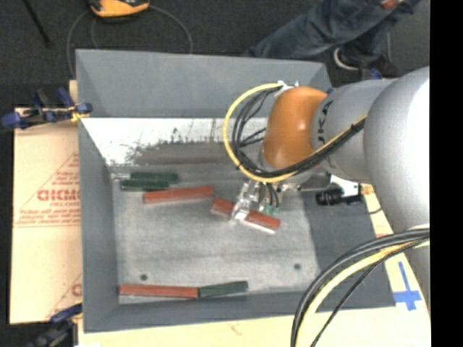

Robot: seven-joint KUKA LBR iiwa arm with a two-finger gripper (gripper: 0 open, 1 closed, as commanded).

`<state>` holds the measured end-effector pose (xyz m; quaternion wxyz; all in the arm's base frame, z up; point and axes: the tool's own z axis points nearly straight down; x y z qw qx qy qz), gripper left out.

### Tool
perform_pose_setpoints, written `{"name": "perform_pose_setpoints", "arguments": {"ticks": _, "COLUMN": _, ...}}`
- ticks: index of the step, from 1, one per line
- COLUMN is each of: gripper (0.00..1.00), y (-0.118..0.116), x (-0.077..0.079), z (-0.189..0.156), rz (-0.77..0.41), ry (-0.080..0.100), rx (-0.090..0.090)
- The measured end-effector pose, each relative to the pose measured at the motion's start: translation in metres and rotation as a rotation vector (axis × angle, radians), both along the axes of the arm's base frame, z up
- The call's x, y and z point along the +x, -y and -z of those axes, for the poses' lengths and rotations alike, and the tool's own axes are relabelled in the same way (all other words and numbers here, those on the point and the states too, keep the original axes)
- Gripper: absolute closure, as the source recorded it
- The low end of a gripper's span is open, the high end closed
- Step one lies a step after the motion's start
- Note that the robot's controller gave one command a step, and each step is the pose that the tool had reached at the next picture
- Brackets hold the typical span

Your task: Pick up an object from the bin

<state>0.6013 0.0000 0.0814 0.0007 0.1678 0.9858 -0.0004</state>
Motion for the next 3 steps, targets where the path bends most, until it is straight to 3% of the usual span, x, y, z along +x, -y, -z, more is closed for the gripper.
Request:
{"name": "perform_pose_setpoints", "arguments": {"ticks": 2, "gripper": 1.00, "y": -0.006, "x": 0.006, "z": -0.005, "rz": 0.008, "ry": 0.005, "rx": 0.001}}
{"name": "perform_pose_setpoints", "arguments": {"ticks": 3, "gripper": 1.00, "y": -0.003, "x": -0.005, "z": -0.029, "rz": 0.017, "ry": -0.002, "rx": 0.002}}
